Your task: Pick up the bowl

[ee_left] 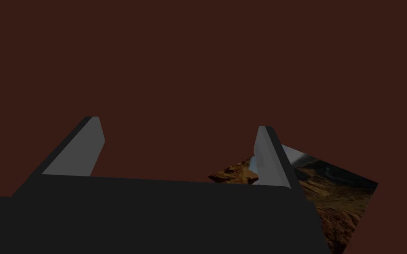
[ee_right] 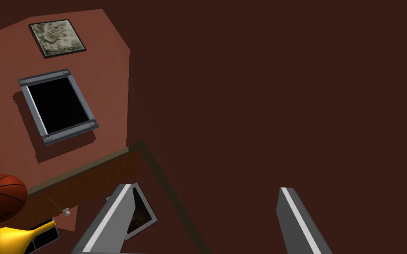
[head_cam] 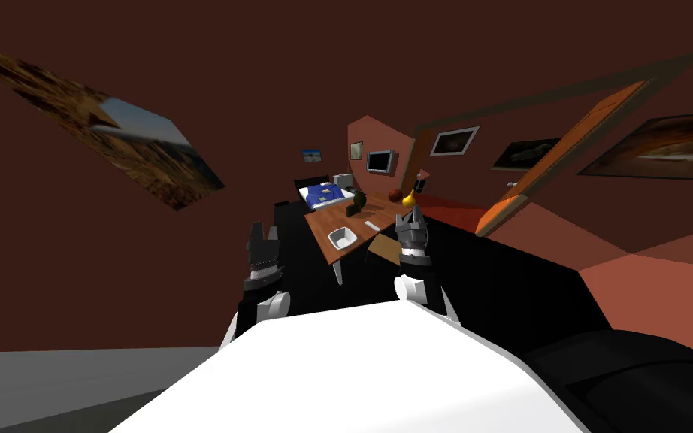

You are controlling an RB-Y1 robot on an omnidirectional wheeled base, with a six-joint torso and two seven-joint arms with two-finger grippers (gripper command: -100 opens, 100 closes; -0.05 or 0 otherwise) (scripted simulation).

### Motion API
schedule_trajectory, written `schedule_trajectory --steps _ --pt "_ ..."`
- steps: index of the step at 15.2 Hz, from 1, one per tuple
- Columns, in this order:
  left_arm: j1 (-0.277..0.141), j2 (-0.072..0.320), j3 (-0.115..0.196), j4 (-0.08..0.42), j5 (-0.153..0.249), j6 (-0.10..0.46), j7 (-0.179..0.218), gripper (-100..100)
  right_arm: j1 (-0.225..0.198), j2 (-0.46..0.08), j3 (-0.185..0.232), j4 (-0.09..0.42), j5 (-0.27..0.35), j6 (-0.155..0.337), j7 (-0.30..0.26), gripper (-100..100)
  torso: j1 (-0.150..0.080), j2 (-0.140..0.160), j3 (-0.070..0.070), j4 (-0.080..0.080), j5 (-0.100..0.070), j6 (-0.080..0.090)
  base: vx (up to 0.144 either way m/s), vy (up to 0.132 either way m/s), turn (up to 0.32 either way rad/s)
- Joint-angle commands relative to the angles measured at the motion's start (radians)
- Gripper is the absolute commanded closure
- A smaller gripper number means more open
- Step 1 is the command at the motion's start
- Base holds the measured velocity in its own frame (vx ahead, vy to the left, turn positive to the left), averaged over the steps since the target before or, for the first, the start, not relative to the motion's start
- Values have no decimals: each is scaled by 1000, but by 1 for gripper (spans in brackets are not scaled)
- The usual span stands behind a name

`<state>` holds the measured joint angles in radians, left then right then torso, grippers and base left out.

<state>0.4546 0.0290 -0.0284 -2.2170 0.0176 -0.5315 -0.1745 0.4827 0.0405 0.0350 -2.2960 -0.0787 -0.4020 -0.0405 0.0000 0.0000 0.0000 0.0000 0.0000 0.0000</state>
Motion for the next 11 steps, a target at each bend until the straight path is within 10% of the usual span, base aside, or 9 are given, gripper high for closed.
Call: schedule_trajectory --steps 1,11 --pt "-1 42 -3 5 -4 24 16 -100 0 0 0 0 0 0 0 0 0 0 0 0 0 0 5 -10 -31" --pt "-11 131 -22 39 -33 205 141 -100 0 0 0 0 0 0 0 0 -4 -2 -1 -1 -1 0 24 -45 -58"
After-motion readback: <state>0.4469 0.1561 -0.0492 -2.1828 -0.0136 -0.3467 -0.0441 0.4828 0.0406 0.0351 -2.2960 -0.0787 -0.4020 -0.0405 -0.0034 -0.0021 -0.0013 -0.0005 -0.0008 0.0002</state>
